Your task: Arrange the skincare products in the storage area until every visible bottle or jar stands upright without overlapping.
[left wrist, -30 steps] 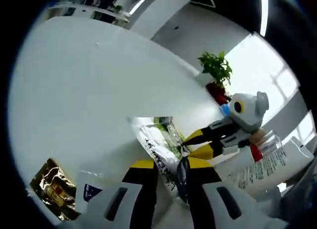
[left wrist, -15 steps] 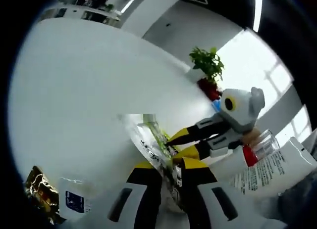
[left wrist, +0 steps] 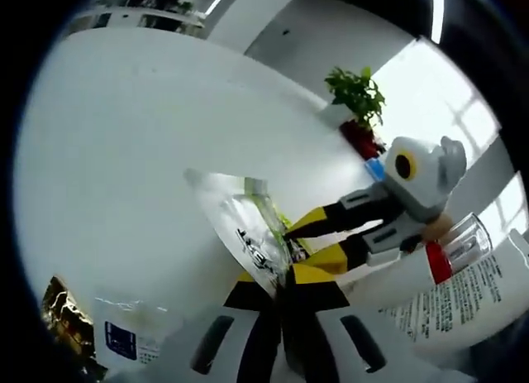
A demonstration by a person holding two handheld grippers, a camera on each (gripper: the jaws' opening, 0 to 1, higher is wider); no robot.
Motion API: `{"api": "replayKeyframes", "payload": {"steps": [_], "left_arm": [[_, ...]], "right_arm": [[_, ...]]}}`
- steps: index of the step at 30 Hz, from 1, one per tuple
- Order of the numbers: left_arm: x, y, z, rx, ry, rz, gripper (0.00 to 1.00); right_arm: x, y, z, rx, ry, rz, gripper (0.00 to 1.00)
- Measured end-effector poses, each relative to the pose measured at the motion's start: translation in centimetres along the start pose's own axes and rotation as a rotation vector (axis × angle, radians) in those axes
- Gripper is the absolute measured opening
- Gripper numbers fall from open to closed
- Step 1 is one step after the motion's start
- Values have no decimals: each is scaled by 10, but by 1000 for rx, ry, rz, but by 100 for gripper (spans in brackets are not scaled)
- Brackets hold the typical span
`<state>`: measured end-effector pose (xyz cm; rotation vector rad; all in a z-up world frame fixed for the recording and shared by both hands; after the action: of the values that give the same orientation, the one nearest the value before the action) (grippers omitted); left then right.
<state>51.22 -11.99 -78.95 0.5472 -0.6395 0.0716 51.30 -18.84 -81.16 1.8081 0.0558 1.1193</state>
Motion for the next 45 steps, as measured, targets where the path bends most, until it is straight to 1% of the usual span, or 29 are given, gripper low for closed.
{"api": "replayKeyframes", "payload": {"steps": [1,3,5,7,10,11,17,21,31,39,42,45], "left_arm": [[2,2,1,3,-11,3,0],[6,7,3,14,-38,11,0],[13,13,3,24,-64,21,0],[15,22,5,45,-101,27,0],[18,33,2,91,-165,8,0],[21,36,-1,103,-187,-2,0],[25,54,3,147,-255,-23,0],[30,63,7,148,-282,-28,0],[36,86,17,186,-352,-37,0],[36,100,25,196,-388,-54,0],[35,105,27,208,-410,-72,0],[34,110,30,209,-419,-76,0]], "right_arm": [[1,1,1,-11,-2,9,25],[6,4,4,-17,-45,47,25],[7,8,6,-7,-53,46,24],[9,11,9,-24,-44,49,25],[11,18,11,-34,-28,49,26],[12,20,12,-36,-26,50,26],[19,36,17,-61,-8,70,27],[20,44,15,-61,7,67,30],[21,66,12,-78,39,78,32],[19,86,7,-108,74,77,35],[17,95,2,-114,88,74,36],[14,102,-2,-121,101,70,38]]}}
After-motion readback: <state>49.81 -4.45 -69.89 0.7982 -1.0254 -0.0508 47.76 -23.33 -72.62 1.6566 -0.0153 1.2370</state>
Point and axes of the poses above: the point that each gripper's makers call its tool centre point, and the gripper's own axes: y roughly backward along the fingers, z roughly to its right, x roughly out of its top, the point moved 2 cm from there along y, roughly backward along the fingers, and after that the axes turned 7 degrees about -x, right-handed, at the moved point
